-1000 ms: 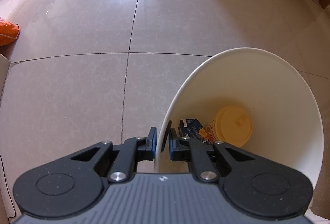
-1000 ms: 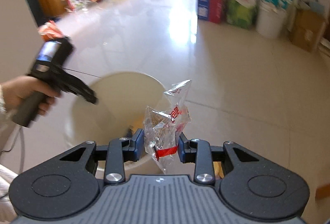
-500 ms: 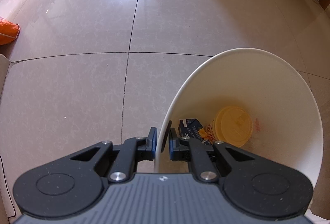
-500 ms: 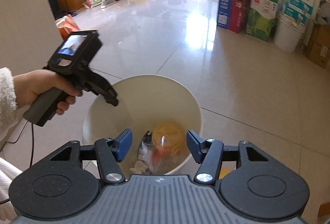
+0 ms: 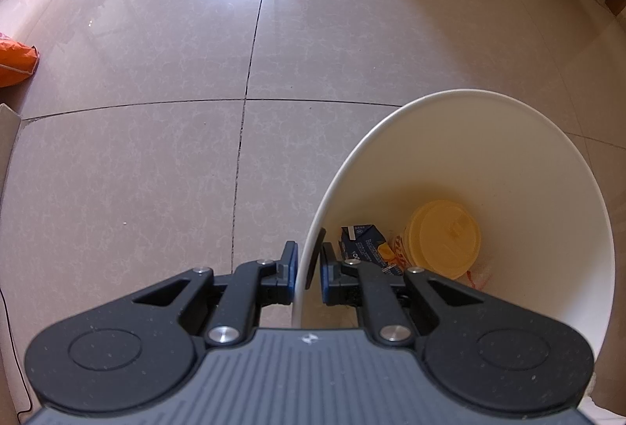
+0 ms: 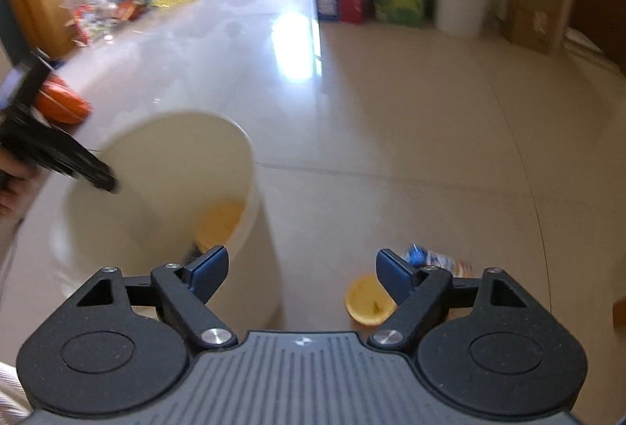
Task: Collect trash
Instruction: 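Lower the right tool and grasp an orange peel half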
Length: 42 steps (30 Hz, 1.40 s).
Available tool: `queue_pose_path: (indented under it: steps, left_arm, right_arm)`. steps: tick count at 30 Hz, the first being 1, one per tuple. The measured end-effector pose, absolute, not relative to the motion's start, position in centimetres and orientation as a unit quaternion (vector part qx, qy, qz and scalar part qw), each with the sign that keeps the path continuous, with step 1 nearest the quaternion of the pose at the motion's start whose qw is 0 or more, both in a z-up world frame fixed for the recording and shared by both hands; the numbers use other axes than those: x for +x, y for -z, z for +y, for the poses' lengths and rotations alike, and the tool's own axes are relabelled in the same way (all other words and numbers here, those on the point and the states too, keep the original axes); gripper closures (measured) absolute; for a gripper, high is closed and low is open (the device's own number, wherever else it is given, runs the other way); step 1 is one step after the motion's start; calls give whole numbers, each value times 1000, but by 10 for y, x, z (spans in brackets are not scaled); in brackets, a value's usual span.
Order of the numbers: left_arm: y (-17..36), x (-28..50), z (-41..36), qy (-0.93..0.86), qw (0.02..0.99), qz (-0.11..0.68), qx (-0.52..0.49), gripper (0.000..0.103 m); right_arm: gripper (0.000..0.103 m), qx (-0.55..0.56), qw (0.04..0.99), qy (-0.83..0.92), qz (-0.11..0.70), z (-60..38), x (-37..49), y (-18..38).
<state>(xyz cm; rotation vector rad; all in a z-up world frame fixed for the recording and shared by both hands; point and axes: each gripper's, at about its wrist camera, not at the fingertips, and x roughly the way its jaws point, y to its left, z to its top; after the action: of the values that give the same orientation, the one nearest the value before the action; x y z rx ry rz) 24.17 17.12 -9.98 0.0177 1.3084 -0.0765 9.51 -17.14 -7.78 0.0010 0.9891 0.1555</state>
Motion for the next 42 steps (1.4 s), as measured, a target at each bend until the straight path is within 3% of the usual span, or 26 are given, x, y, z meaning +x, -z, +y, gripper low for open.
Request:
queue_pose_path:
  steps: [11,21,42]
  left_arm:
    - [99,244,176,35,791,611,-5,94]
    - [99,245,177,38,791,610,-2,94]
    - [99,243,173,37,793,609,3,93]
  right_arm:
    - [16,-49,860,3,507,-180,95,225]
    - [16,-78,856,51,508,-169,118,305]
    - [12,-92,858,124,490,-162,138,338]
